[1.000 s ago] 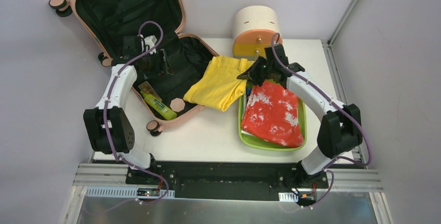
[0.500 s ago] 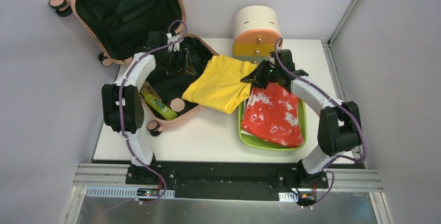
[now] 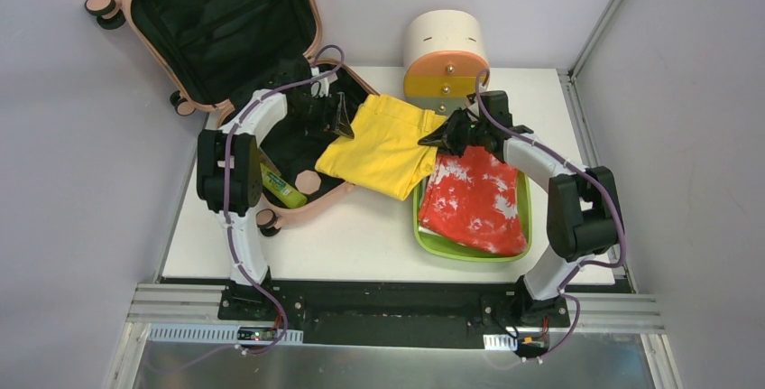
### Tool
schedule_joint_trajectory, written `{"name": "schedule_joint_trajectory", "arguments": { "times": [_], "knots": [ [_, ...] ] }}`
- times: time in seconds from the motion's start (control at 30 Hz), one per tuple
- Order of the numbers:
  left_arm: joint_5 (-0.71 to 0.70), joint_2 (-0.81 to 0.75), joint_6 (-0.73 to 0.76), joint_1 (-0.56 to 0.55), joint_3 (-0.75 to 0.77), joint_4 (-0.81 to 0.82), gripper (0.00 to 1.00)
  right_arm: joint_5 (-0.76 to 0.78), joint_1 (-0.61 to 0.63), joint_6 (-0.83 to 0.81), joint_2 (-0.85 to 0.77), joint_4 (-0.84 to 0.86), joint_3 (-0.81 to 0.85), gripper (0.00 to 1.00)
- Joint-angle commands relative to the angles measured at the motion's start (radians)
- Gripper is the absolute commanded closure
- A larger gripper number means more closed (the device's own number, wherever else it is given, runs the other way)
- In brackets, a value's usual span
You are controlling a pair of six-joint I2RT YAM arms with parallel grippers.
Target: Open, take out, and arrange the luggage
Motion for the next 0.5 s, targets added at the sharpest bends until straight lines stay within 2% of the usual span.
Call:
{"name": "schedule_joint_trajectory", "arguments": {
  "times": [0.0, 0.37, 0.47],
  "knots": [
    [0.068, 0.017, 0.001, -0.012, 0.050, -0.002, 0.21, 0.016, -0.032, -0.055, 0.008, 0.011, -0.004, 1.00],
    [0.145, 0.088, -0.043, -0.026, 0.079, 0.006, 0.23, 0.023, -0.032, -0.053, -0.006, 0.019, -0.008, 1.00],
    [0.178, 0.106, -0.063, -0.028, 0.092, 0.008, 0.28, 0.021, -0.032, -0.047, -0.009, 0.027, -0.008, 1.00]
  ]
}}
